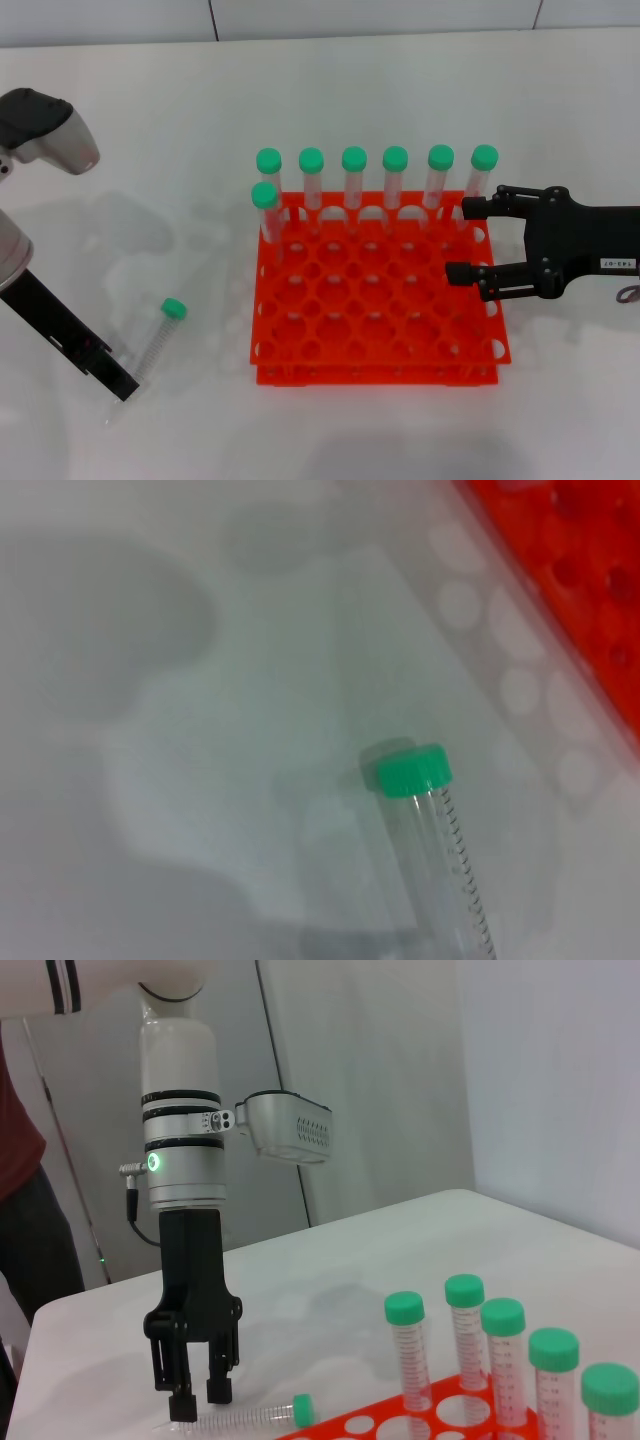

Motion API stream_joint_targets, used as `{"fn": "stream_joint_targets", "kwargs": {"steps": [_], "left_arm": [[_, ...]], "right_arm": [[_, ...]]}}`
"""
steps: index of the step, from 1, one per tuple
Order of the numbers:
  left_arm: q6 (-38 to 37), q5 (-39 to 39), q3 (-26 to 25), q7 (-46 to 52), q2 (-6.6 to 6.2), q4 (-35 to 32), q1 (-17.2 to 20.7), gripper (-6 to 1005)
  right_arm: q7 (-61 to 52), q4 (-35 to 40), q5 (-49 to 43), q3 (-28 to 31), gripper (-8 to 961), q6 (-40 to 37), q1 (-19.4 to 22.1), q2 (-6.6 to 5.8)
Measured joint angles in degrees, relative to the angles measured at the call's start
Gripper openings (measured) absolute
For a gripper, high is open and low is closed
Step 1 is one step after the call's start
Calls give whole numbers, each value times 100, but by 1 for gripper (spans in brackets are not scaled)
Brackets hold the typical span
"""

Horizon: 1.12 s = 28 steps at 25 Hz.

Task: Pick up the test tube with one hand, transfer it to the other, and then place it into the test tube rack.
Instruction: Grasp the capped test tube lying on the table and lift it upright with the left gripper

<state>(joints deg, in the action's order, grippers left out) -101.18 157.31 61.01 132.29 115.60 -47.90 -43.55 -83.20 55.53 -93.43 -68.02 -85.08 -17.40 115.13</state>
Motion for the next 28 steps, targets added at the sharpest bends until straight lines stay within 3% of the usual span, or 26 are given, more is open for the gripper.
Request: {"fn": "stream_joint_targets", "kwargs": {"steps": [28], "left_arm": [[-4,36,98,-113,200,58,-148,473]], "right_arm": [[40,-52,46,18,868,-2,17,0]]}}
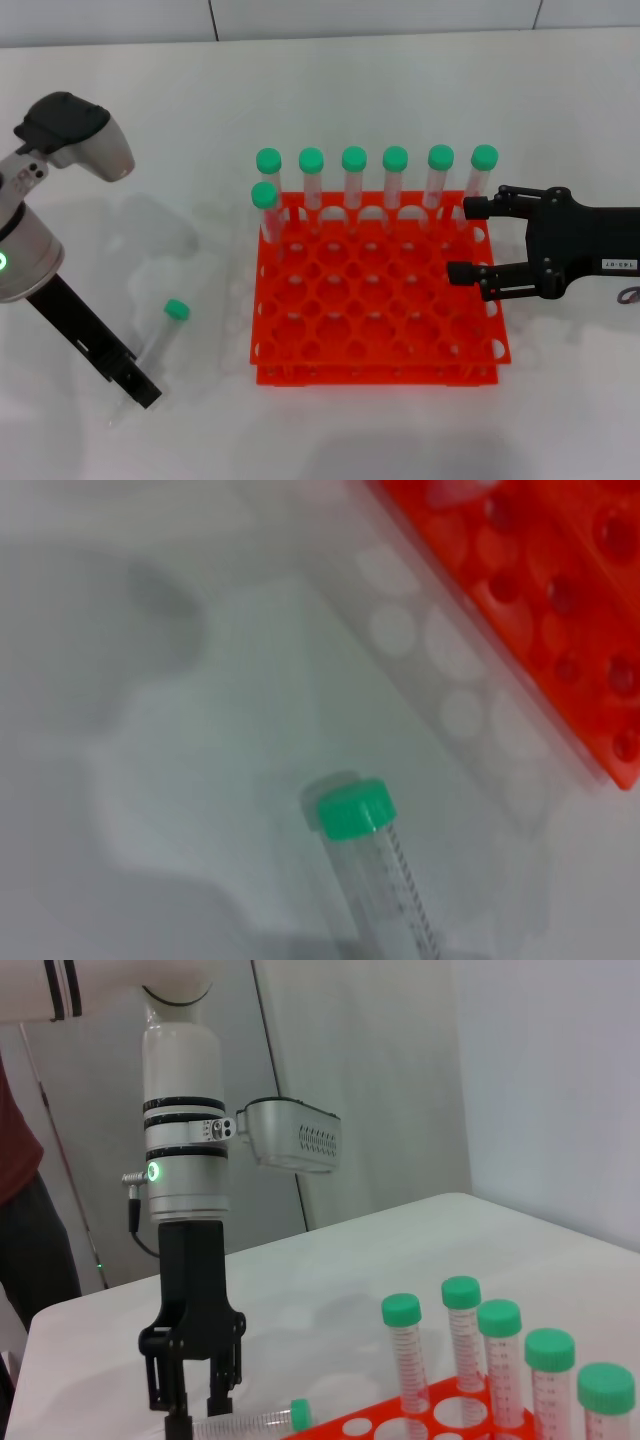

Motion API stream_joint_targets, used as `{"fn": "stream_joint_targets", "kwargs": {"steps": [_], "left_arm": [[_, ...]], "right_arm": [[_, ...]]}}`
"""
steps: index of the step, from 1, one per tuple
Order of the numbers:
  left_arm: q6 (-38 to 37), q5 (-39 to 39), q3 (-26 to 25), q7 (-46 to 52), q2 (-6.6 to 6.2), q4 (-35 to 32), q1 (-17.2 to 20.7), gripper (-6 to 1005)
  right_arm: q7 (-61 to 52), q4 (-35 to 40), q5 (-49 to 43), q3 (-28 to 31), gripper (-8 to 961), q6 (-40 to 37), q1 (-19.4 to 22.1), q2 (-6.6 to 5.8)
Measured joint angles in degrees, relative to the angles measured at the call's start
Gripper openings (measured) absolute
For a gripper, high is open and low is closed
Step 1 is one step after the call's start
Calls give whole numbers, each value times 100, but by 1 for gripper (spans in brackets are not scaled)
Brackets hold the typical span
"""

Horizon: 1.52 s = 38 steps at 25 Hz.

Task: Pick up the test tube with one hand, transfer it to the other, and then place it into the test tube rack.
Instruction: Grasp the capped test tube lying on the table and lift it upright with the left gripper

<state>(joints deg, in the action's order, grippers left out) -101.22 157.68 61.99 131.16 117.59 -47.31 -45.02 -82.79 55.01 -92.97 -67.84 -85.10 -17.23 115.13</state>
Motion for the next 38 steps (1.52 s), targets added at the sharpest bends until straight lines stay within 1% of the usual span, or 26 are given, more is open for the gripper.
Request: {"fn": "stream_joint_targets", "kwargs": {"steps": [15,18,24,30,38], "left_arm": [[11,8,23,-2,-39,74,-10,440],[9,9,24,13,-50,81,-34,379],[11,27,23,26,-53,96,-57,345],[35,148,23,28,-51,299,-146,331],[68,166,23,17,-48,320,-174,305]], "right_arm": [[0,0,16,9,868,-7,1,0],[0,0,16,9,868,-7,1,0],[0,0,16,9,868,-1,1,0],[3,0,21,9,868,-2,0,0],[8,0,25,17,867,9,1,0]]}}
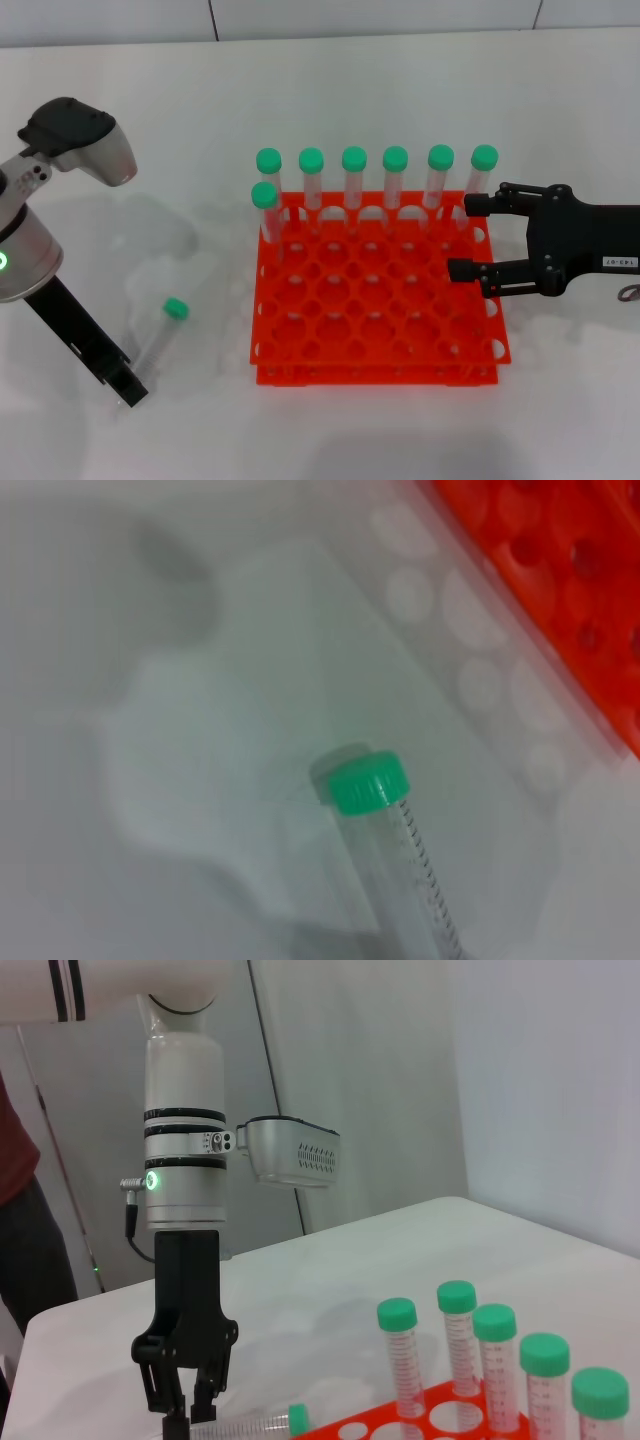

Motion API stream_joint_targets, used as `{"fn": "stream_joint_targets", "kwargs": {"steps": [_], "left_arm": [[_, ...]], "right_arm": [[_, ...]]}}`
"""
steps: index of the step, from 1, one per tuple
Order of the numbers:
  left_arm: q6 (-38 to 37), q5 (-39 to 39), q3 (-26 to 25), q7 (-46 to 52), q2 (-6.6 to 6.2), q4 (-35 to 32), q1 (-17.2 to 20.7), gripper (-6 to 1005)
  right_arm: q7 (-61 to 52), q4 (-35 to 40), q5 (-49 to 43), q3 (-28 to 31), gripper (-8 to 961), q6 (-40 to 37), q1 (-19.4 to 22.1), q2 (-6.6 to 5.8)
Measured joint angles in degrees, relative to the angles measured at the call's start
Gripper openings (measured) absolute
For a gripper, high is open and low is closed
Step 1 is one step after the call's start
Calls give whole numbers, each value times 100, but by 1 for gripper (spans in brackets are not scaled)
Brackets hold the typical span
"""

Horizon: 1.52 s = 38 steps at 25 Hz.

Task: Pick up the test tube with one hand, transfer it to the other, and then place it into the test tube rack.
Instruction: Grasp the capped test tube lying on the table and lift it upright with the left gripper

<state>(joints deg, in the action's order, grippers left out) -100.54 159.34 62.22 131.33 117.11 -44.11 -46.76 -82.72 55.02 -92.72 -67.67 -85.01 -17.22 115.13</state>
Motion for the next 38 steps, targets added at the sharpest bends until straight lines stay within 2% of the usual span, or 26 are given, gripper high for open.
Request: {"fn": "stream_joint_targets", "kwargs": {"steps": [10,27,38], "left_arm": [[48,109,0,22,-23,8,-56,253],[200,265,0,-6,-9,39,-95,254],[295,302,0,-2,-4,58,-141,215]], "right_arm": [[1,-9,0,0,864,23,0,0],[1,0,-1,8,860,37,-20,0],[1,6,4,37,858,54,-18,0]]}}
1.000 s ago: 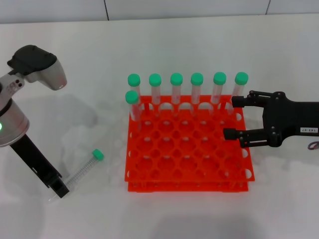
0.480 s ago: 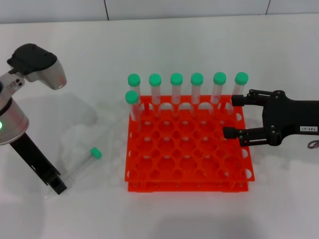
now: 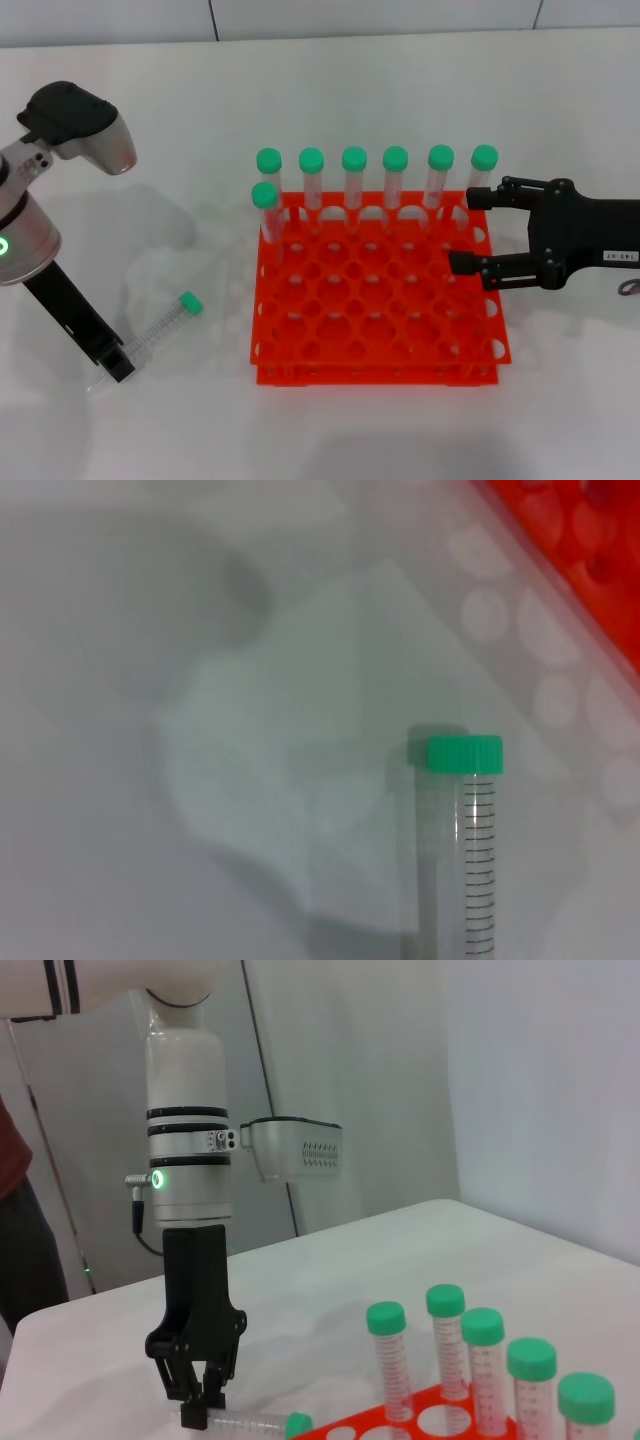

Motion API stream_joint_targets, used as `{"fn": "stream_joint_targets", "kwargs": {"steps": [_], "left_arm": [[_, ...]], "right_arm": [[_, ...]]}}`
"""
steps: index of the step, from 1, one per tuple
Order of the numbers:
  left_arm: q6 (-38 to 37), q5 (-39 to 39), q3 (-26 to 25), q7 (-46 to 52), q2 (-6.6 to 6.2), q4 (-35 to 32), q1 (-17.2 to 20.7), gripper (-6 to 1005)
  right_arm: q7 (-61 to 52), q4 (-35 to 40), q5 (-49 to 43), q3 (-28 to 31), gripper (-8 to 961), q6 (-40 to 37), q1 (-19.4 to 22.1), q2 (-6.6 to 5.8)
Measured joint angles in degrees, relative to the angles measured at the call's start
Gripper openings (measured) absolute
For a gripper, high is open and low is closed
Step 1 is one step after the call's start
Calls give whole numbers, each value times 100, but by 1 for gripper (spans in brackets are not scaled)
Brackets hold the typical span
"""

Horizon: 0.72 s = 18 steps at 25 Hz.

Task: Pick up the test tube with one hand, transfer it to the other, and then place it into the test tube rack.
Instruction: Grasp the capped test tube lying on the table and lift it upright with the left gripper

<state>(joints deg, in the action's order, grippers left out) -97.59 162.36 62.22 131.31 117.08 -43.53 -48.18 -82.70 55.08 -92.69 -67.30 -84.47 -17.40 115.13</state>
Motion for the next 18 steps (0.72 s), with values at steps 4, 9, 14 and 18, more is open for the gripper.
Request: {"fn": "stream_joint_targets", "kwargs": {"steps": [4,9,14,18], "left_arm": [[34,0,5,-11,2,9,-10,195],[57,-3,32,-12,-3,12,-16,196],[79,-13,58,5,-7,13,-17,196],[116,-15,60,32,-12,16,-17,197]], "right_arm": [[0,-6,3,33,857,1,0,0],[0,-10,5,36,856,1,-6,0],[0,-13,5,35,855,8,-16,0],[0,-15,5,34,854,9,-19,0]]}}
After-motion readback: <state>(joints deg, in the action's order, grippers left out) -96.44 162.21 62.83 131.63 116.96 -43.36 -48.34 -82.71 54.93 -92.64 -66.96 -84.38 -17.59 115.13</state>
